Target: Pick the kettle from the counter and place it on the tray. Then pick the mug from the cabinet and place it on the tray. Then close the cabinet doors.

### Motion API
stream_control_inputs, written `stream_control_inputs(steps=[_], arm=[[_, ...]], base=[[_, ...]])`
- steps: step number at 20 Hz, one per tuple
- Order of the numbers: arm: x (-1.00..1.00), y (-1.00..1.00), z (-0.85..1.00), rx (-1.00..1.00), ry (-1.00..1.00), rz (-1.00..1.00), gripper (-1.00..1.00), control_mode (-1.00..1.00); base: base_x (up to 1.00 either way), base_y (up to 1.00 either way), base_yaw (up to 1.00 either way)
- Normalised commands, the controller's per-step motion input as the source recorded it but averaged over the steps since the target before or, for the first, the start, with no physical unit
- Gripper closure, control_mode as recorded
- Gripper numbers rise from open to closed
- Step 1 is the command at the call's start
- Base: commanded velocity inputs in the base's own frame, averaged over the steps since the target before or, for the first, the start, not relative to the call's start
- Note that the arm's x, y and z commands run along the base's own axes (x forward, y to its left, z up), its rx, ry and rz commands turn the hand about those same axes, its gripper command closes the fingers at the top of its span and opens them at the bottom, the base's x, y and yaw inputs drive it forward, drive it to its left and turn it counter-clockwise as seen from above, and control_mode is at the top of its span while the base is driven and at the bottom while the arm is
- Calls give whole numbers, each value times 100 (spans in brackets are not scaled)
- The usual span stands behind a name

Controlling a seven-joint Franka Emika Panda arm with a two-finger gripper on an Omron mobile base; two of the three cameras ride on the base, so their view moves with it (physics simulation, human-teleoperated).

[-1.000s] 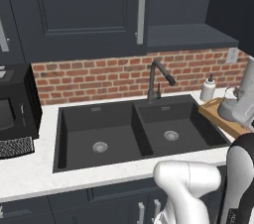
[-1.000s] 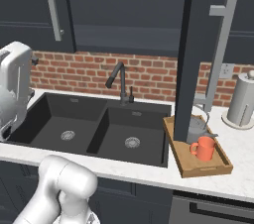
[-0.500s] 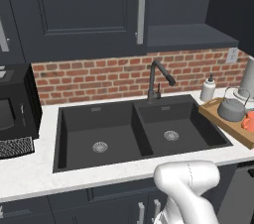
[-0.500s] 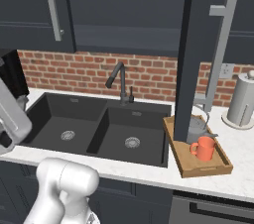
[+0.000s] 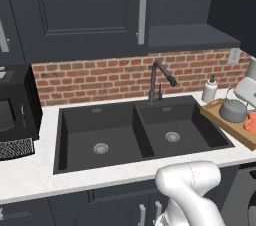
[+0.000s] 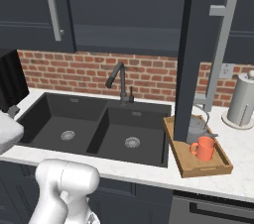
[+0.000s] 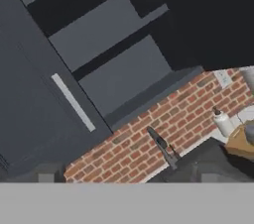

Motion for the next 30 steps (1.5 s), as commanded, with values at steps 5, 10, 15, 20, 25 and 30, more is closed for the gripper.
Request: stream_control_inputs(steps=[5,10,15,20,25,30], arm=[[0,1,-11,-47,3,-1,-100,-100],[0,-5,-6,-22,8,0,-100,-100],[0,-36,-16,-15,14,-3,-100,-100],[1,-23,-20,-18,11,-11,-100,-100],[3,-19,-13,-9,7,-11,-100,-100],[0,-52,-5,4,-5,-1,-100,-100]], base=[[0,0,0],[0,0,0],[0,0,0],[0,0,0],[0,0,0],[0,0,0]])
